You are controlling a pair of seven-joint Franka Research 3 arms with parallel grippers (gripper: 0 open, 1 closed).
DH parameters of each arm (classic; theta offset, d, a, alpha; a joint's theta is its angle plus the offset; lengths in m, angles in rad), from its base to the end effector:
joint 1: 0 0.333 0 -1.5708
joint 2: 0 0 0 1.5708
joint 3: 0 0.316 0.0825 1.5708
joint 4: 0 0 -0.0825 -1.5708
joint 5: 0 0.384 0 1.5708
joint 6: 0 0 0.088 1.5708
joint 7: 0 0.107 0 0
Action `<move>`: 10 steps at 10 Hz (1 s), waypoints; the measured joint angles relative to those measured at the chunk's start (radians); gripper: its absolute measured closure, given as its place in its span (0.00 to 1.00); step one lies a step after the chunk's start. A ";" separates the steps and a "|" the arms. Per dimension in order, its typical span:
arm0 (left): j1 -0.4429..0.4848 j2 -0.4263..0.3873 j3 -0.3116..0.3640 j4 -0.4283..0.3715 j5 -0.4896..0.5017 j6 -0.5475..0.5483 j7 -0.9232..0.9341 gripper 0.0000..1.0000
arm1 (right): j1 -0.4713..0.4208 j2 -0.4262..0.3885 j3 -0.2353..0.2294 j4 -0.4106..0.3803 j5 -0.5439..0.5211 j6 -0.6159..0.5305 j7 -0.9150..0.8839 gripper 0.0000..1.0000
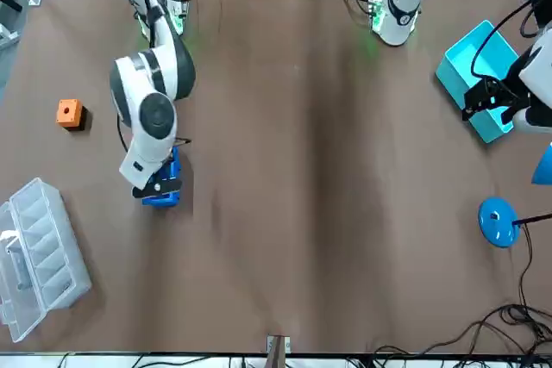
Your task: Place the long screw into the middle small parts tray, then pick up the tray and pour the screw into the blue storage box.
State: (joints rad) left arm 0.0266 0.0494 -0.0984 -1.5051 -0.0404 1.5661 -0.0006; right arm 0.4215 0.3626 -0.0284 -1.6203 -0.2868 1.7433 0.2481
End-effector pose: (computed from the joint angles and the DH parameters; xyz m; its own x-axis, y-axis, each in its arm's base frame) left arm 0.5681 -0.0437 0.6276 0.9974 -0.0711 0.0118 -0.0716 -0.9964 0.0452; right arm 0.5963 0.2216 0.3999 0.9656 0.1964 -0.1706 0.2429 -0.9156 0.3206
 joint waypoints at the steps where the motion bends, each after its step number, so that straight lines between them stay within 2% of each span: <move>1: 0.000 0.000 0.000 0.000 0.000 0.000 0.000 0.00 | 0.001 0.000 0.003 0.038 0.112 0.000 0.000 0.97; 4: 0.000 0.001 0.000 0.001 0.000 0.000 0.000 0.00 | 0.004 0.032 0.005 0.105 0.387 0.011 0.044 0.97; 7: 0.000 0.001 0.000 0.001 0.000 0.000 0.000 0.00 | 0.022 0.120 0.009 0.139 0.633 0.152 0.108 0.97; 9: 0.000 0.002 0.000 0.002 0.000 0.000 0.000 0.00 | 0.072 0.209 0.018 0.171 0.713 0.269 0.121 0.97; 10: 0.000 0.002 0.000 0.002 0.000 0.000 0.000 0.00 | 0.105 0.264 0.027 0.220 0.721 0.293 0.124 0.97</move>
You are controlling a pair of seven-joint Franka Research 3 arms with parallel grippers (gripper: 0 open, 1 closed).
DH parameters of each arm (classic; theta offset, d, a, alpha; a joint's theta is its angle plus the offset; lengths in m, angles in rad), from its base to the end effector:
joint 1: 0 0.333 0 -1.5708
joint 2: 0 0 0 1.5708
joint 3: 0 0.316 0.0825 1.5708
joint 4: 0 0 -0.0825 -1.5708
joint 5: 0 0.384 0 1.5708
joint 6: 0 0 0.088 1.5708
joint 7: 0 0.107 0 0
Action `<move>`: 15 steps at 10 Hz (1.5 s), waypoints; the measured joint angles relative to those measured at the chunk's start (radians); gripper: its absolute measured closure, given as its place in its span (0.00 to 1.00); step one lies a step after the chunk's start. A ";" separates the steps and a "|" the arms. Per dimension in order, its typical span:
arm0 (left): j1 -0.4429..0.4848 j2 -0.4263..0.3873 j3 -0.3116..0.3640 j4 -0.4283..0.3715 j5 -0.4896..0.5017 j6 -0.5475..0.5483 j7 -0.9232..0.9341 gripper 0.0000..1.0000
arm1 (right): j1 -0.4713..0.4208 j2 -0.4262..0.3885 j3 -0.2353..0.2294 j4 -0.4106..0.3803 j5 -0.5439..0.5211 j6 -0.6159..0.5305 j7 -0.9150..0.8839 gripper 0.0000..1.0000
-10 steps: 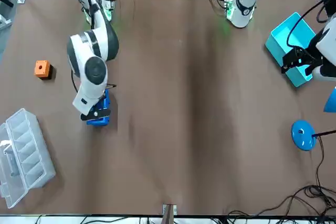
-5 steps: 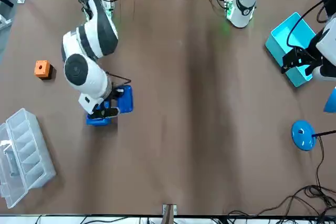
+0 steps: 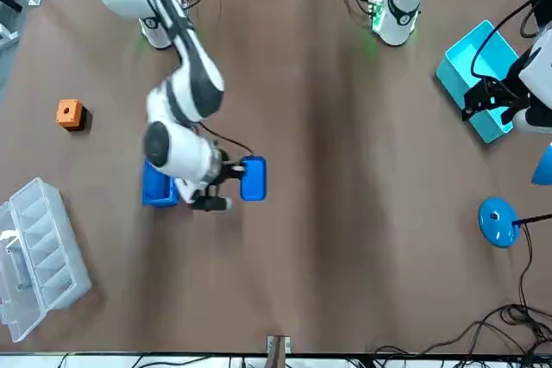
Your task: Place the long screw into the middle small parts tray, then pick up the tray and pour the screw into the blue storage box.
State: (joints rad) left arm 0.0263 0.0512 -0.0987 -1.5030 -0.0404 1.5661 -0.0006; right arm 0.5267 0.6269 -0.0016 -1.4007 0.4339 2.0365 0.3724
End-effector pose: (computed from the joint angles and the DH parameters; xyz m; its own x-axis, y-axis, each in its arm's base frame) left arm 0.5686 -0.0440 0.6275 0.9974 -0.0717 0.0121 -0.0722 -0.9964 0.0454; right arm 0.6149 0.3838 0.3436 0.9865 -0.0131 -0.1633 -0.0688 -0.9378 -0.3404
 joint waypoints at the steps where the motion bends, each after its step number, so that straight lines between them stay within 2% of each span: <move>1: 0.000 0.000 0.000 0.000 0.000 0.000 0.000 0.00 | 0.029 0.047 0.004 0.045 0.001 0.017 -0.007 0.97; 2: 0.000 0.000 0.000 0.000 0.000 0.000 0.000 0.00 | 0.049 0.082 0.007 0.067 0.001 0.042 -0.029 0.97; 7: -0.003 0.001 -0.001 0.002 0.000 0.000 0.000 0.00 | 0.120 0.242 0.010 0.075 0.001 0.291 -0.088 0.97; 10: -0.003 0.001 -0.001 0.002 0.000 0.000 0.000 0.00 | 0.126 0.264 0.007 0.081 0.001 0.299 -0.092 0.97; 14: -0.003 0.002 -0.001 0.002 0.000 0.000 0.000 0.00 | 0.120 0.283 0.001 0.081 0.000 0.300 -0.109 0.92; 15: -0.003 0.002 -0.001 0.002 0.000 0.000 0.000 0.00 | 0.116 0.283 -0.001 0.082 0.000 0.301 -0.110 0.84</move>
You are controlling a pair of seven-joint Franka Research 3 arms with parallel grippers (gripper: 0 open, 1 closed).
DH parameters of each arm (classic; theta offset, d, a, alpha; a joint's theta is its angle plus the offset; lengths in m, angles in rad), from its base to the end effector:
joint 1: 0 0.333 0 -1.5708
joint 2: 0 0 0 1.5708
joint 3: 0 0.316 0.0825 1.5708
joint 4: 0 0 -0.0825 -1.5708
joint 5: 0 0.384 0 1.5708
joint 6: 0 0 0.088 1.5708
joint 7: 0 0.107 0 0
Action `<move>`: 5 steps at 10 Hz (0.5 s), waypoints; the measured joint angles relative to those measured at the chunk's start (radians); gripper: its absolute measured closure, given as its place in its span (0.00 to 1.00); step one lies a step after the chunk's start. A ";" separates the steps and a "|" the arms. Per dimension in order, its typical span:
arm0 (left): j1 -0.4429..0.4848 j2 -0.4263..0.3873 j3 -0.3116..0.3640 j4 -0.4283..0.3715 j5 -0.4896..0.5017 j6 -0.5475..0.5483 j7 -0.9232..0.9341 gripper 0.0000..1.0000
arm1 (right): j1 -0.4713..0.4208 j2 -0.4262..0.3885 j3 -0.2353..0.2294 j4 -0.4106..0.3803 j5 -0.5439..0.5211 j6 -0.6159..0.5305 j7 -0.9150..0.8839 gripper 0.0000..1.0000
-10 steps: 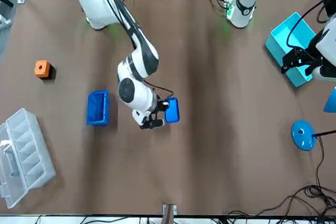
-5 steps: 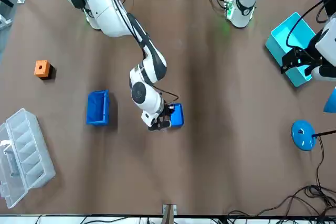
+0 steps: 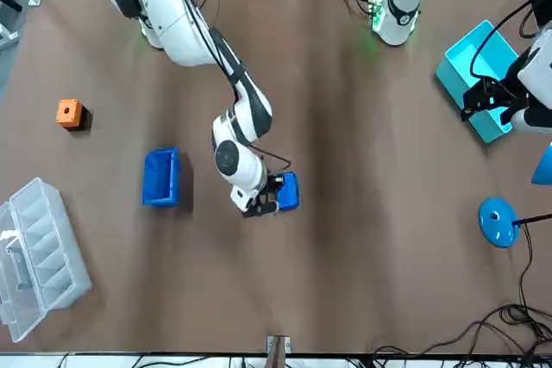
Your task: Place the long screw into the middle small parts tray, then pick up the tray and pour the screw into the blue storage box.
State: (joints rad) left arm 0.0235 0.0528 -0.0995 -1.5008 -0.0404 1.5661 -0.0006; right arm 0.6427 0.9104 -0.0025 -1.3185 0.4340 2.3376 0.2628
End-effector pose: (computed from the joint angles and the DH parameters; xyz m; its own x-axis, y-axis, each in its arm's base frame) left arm 0.5690 -0.0460 0.6277 0.9971 -0.0753 0.0127 -0.0758 -0.9961 0.0456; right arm 0.6007 0.4564 0.1964 0.9949 0.0968 -0.0298 0.0813 -0.9388 -0.3346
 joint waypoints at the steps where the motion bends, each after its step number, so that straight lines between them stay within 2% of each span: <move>1: 0.000 0.000 0.000 0.000 0.000 0.000 0.000 0.00 | -0.005 0.000 -0.003 0.005 0.000 0.000 -0.003 0.68; 3: 0.000 0.000 0.000 0.000 0.000 0.000 0.000 0.00 | -0.019 -0.012 -0.027 0.022 -0.014 -0.041 -0.016 0.37; 5: 0.000 0.000 0.000 0.001 0.000 0.000 0.000 0.00 | -0.050 -0.062 -0.076 0.029 -0.061 -0.131 -0.066 0.08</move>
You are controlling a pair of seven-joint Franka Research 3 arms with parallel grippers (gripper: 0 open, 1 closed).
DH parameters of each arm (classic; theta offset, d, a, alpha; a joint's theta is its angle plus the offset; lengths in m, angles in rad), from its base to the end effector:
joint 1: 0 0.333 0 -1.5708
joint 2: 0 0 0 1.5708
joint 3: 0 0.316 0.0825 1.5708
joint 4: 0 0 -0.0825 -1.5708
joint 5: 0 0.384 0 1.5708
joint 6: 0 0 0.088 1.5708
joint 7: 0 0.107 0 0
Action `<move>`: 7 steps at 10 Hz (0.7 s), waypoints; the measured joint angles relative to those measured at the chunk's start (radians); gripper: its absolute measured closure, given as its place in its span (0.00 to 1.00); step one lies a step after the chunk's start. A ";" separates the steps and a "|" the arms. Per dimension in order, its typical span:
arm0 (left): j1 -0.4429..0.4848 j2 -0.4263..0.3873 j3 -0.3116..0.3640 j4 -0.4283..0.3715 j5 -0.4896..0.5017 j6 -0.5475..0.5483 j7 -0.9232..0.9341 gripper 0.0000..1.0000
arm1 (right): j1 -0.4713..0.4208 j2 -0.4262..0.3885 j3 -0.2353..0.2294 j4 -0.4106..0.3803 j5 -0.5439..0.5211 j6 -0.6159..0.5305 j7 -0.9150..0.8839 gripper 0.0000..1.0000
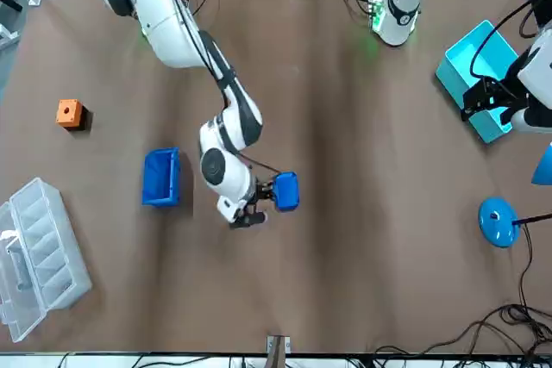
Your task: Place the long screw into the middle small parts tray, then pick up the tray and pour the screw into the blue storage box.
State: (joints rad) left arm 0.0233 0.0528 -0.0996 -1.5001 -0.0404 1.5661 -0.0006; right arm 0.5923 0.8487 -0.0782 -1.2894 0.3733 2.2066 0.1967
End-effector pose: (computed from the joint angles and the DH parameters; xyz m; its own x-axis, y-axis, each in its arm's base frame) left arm 0.5690 -0.0462 0.6280 0.9970 -0.0756 0.0134 -0.0761 -0.9961 0.0456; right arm 0.6448 0.3954 0.2450 0.9910 0.1339 -0.0023 0.1288 -0.9577 -0.2573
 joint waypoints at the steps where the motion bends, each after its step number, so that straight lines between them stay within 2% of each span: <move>1: 0.000 0.000 0.000 0.000 0.000 0.000 0.000 0.00 | -0.012 -0.044 -0.039 0.002 -0.008 -0.083 -0.011 0.00; 4: 0.000 0.000 0.000 0.001 0.000 0.000 0.000 0.00 | -0.050 -0.231 -0.174 0.008 -0.103 -0.379 -0.061 0.00; 5: 0.000 0.000 0.000 0.001 0.000 0.000 0.000 0.00 | -0.057 -0.288 -0.207 0.004 -0.145 -0.426 -0.071 0.00; 7: 0.000 0.000 0.000 0.001 0.000 0.000 0.000 0.00 | -0.083 -0.386 -0.241 -0.003 -0.188 -0.492 -0.103 0.00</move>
State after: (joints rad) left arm 0.0233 0.0533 -0.0996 -1.4990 -0.0404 1.5661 -0.0006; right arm 0.5090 0.4629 -0.3189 -1.2920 0.1851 1.7141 0.0941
